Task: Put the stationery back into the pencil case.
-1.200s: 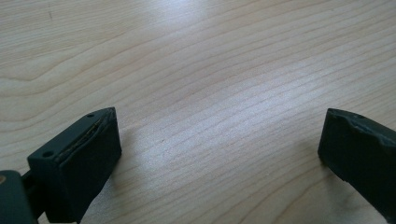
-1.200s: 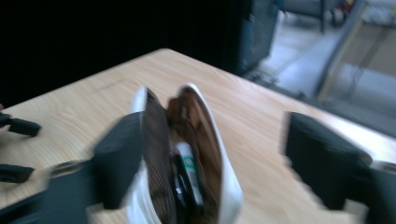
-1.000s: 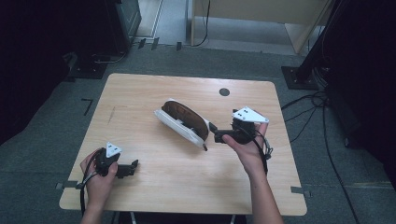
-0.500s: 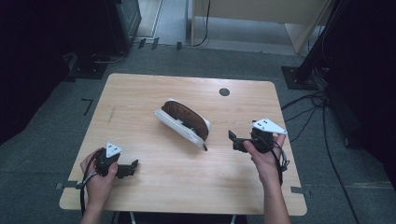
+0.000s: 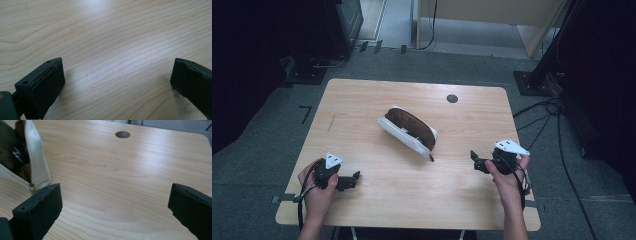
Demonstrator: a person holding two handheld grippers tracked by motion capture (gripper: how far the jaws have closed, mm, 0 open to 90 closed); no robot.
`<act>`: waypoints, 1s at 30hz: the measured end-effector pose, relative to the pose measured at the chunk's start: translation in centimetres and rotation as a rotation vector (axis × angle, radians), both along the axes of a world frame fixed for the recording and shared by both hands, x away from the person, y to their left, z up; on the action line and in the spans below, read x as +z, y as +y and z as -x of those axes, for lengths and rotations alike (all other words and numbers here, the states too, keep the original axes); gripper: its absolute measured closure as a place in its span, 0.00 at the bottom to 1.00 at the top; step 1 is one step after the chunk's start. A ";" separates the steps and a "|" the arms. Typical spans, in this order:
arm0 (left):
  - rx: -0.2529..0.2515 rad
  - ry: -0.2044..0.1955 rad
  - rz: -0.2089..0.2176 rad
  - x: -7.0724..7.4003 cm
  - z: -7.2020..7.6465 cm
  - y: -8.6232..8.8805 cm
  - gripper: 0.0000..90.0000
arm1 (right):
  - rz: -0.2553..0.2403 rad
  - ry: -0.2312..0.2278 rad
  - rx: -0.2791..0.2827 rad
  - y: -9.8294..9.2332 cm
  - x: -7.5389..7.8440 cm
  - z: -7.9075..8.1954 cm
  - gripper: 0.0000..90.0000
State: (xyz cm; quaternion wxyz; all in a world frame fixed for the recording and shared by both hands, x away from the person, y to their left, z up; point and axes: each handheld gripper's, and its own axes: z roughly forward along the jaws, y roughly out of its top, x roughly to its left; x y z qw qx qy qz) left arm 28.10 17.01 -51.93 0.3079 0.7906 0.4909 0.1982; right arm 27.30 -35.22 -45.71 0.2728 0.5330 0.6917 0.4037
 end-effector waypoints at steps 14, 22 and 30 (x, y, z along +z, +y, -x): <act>0.000 0.000 0.000 0.0 0.0 0.0 0.00 | 0.010 0.107 -0.102 -4.7 -3.9 2.6 0.00; 0.000 0.000 -0.001 0.0 0.0 0.0 0.00 | 0.022 0.164 -0.140 -6.0 -6.1 3.4 0.00; -0.001 0.000 -0.001 0.0 0.0 0.0 0.00 | 0.073 0.217 -0.129 -5.5 -6.9 3.4 0.00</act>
